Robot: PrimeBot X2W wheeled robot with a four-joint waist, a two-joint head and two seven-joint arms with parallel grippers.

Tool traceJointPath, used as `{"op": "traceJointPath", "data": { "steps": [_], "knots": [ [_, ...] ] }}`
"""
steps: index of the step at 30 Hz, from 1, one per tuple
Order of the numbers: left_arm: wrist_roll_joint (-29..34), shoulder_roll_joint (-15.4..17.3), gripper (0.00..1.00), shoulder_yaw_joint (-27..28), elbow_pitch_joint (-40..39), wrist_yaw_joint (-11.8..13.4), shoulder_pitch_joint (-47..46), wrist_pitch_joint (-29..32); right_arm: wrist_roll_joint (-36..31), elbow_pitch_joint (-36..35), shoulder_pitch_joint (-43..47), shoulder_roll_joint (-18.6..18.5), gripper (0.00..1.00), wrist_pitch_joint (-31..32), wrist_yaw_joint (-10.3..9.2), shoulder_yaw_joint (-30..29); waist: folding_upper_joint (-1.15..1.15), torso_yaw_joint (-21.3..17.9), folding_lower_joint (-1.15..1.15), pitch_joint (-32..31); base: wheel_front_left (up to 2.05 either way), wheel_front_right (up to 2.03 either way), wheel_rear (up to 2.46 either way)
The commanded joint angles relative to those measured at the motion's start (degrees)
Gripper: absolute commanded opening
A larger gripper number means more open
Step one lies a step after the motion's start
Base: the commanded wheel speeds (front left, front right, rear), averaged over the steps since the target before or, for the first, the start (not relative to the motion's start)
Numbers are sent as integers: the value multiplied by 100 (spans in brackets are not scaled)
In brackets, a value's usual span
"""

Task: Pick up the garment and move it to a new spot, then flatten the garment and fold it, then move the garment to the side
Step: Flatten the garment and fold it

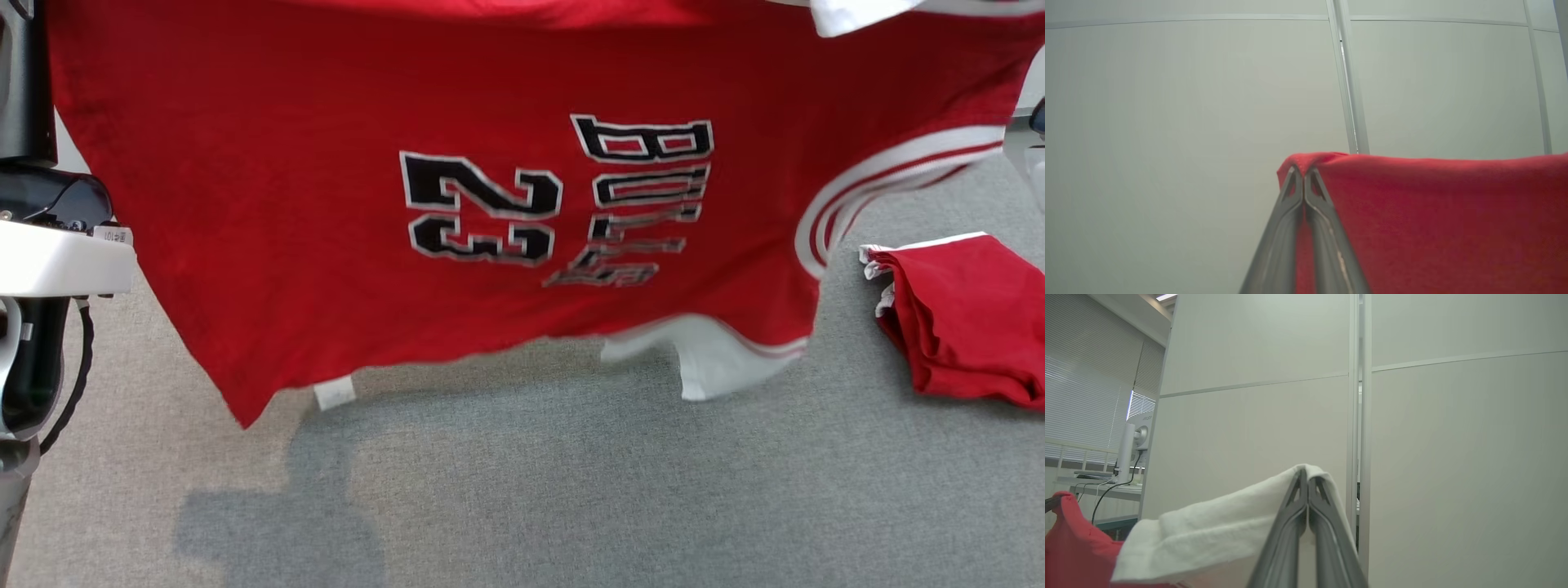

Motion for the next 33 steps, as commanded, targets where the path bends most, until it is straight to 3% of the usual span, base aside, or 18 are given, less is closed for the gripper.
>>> {"op": "traceJointPath", "data": {
  "steps": [1, 7, 14, 24, 33],
  "knots": [
    [-15, -1, 0, 2, 20, 36, -98, 17, -43, 62, -85, 0, 0, 30, -2, 13, 0, 1, 0, 12, 0, 0, 0],
    [-177, -124, 0, -182, 405, -248, -566, 10, -280, 677, -559, -105, 0, -40, -2, 229, 0, 59, 0, 206, 0, 0, 0],
    [-216, -563, 0, -535, 1902, -726, -2019, -187, -562, 2301, -1955, -126, 0, -487, -3, 702, 0, 161, 0, 578, 0, 0, 0],
    [-66, -1108, 0, -778, 4874, -1253, -4185, -795, -336, 4868, -4058, 518, 0, -1321, -3, 1198, 0, 63, 0, 1023, 0, 0, 0],
    [-103, -1418, 0, -971, 6688, -1568, -4611, -1143, -159, 6305, -4233, 990, 0, -1408, -3, 1928, 0, -39, 0, 1291, 0, 0, 0]
  ]
}}
